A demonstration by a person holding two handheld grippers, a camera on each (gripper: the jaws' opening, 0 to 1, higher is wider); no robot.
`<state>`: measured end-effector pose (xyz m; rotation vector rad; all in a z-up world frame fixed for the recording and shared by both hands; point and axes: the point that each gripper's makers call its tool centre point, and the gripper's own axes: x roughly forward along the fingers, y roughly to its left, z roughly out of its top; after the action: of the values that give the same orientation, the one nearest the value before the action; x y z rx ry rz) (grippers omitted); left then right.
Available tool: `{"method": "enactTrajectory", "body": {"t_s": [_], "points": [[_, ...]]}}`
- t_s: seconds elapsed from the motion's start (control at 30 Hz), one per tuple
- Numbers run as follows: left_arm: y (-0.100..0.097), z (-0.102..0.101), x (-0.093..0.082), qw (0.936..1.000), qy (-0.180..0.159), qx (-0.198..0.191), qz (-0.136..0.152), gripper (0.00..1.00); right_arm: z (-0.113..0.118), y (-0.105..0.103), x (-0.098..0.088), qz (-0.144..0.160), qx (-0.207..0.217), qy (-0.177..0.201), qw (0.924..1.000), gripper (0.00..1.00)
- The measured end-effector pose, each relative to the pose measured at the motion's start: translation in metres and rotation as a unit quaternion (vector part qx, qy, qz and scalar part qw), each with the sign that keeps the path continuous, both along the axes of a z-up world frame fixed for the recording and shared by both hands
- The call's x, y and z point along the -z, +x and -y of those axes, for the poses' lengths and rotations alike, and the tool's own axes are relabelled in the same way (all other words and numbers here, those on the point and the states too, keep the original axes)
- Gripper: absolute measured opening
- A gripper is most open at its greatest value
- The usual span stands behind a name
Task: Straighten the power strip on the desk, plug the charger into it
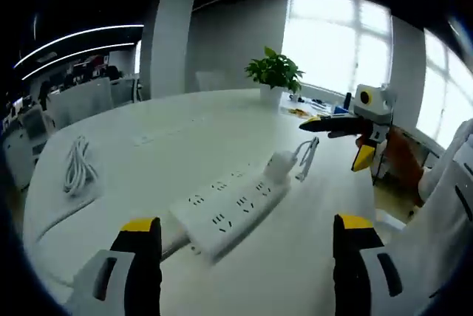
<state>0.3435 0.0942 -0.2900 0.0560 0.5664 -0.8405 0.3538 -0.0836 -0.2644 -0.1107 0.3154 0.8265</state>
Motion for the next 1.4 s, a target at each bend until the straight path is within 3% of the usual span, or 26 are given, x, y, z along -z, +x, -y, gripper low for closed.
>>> {"method": "enactTrajectory", "body": {"t_s": [0.1, 0.27, 0.43, 0.53, 0.6, 0.8, 1.03, 1.1, 1.17, 1.4], "points": [[-0.009, -0.005, 0.000, 0.9999, 0.004, -0.014, 0.007, 0.96, 0.002, -0.007, -0.009, 0.014, 0.004, 0.021, 0.9997, 0.97], [-0.028, -0.009, -0.005, 0.9992, 0.010, -0.029, 0.026, 0.96, 0.006, -0.021, -0.018, 0.032, 0.006, 0.025, 0.9991, 0.97], [-0.054, -0.009, -0.008, 0.9988, 0.014, -0.039, 0.025, 0.96, 0.014, -0.036, -0.017, 0.020, 0.017, 0.023, 0.9994, 0.97], [-0.061, -0.014, -0.007, 0.9986, 0.003, -0.053, 0.011, 0.96, 0.022, -0.038, -0.008, 0.009, 0.026, 0.024, 0.9993, 0.97], [-0.063, -0.022, -0.002, 0.9975, 0.008, -0.071, -0.002, 0.96, 0.029, -0.040, 0.000, -0.009, 0.040, 0.014, 0.9991, 0.97], [-0.082, -0.033, -0.008, 0.9957, 0.024, -0.088, 0.017, 0.96, 0.035, -0.058, -0.002, -0.003, 0.048, -0.005, 0.9988, 0.95], [-0.106, -0.058, -0.006, 0.9885, 0.083, -0.119, 0.042, 0.96, 0.058, -0.083, -0.004, 0.012, 0.089, -0.055, 0.9944, 0.88], [-0.115, -0.062, -0.009, 0.9875, 0.075, -0.129, 0.051, 0.96, 0.064, -0.090, -0.001, 0.013, 0.099, -0.064, 0.9929, 0.89], [-0.122, -0.062, -0.010, 0.9882, 0.057, -0.136, 0.042, 0.96, 0.068, -0.097, 0.001, 0.011, 0.107, -0.063, 0.9922, 0.90], [-0.141, -0.066, -0.008, 0.9873, 0.040, -0.150, 0.035, 0.96, 0.070, -0.109, 0.014, -0.003, 0.118, -0.040, 0.9922, 0.91]]}}
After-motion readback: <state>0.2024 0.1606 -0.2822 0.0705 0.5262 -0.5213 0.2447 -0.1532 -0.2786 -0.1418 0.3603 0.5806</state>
